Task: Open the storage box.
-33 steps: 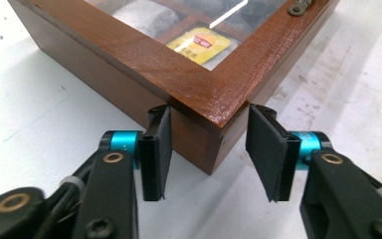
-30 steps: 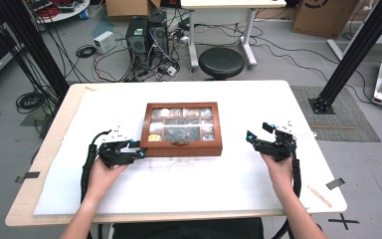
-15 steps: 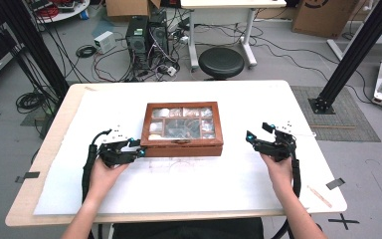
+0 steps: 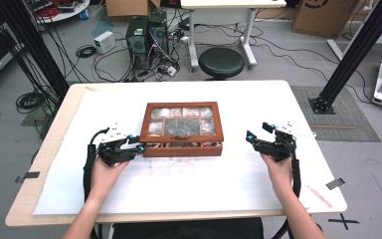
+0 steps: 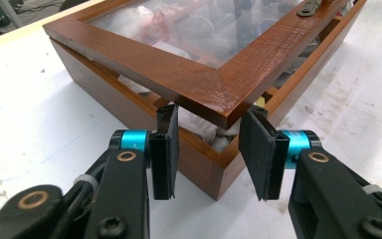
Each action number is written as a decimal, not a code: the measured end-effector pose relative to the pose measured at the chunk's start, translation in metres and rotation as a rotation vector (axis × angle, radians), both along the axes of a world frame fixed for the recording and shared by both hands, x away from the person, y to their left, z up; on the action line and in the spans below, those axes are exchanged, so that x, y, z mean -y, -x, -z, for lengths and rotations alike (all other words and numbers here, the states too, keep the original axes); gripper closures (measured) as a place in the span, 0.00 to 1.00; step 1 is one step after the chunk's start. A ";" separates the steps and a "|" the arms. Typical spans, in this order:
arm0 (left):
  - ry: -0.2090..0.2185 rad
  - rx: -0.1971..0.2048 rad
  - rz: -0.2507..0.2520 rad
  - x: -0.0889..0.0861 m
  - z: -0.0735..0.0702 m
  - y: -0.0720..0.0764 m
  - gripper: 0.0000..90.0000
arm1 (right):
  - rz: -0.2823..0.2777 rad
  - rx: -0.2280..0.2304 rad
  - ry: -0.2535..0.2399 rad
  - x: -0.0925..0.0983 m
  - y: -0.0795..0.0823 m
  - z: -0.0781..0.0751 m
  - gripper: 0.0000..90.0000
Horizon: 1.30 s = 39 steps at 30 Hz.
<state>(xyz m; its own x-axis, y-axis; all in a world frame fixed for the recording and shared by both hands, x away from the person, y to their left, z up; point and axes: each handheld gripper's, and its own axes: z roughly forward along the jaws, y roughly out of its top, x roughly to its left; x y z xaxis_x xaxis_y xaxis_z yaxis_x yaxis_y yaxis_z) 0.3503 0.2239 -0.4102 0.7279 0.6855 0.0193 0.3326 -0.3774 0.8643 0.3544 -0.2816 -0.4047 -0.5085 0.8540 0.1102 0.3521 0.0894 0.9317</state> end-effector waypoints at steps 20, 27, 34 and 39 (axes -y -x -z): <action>0.018 0.046 -0.060 0.001 -0.019 0.000 0.60 | 0.002 -0.002 -0.003 0.001 0.000 0.000 0.26; 0.045 0.052 -0.055 0.000 -0.031 -0.006 0.60 | 0.007 -0.004 -0.006 0.001 0.001 -0.001 0.26; 0.047 0.067 -0.055 0.003 -0.038 -0.008 0.60 | 0.012 -0.003 -0.011 0.002 0.001 -0.001 0.26; 0.050 0.068 -0.056 0.002 -0.043 -0.011 0.60 | 0.011 -0.004 -0.014 0.003 0.001 -0.001 0.26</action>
<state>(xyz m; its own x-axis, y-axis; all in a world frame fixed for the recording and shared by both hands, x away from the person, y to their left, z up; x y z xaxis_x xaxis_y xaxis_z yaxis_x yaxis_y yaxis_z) 0.3610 0.2217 -0.3668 0.6865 0.7264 0.0320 0.2916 -0.3154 0.9030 0.3531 -0.2841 -0.4039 -0.4983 0.8580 0.1246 0.3571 0.0722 0.9313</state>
